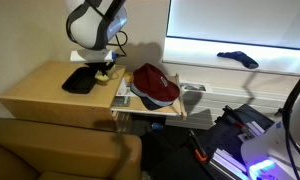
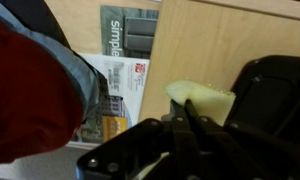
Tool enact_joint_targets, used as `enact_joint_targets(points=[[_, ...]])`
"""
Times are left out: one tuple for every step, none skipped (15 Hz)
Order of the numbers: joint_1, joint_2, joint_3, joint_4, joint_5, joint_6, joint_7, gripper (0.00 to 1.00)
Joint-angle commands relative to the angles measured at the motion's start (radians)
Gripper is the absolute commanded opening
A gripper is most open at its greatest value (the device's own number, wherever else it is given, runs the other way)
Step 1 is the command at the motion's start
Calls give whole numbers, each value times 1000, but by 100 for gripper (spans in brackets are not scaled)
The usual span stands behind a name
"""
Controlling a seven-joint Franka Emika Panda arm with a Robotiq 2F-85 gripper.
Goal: Remove the sponge from the dish, put it on the table, and then put it back in the dish
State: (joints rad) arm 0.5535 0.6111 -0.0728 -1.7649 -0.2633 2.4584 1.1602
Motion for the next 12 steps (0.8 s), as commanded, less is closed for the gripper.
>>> enact_joint_targets(points=[[-19,-53,58,23,-7,31,-24,1],[-13,-40,38,18,-26,4,10,4],[-13,-52,51,27,-25,5,7,4],[-13,-57,58,32,-24,5,7,4],[-12,-56,61,34,-23,5,6,4],[-18,-58,67,13,-15,-6,-4,1],[-34,-38,81,25,5,-10,-28,1],[-32,-4,77,49,-4,15,-23,1],[-41,21,83,67,-3,45,-35,1],[-46,56,85,98,-1,74,-40,1],[-47,88,85,130,5,81,-42,1],[-46,122,79,165,7,79,-44,1]])
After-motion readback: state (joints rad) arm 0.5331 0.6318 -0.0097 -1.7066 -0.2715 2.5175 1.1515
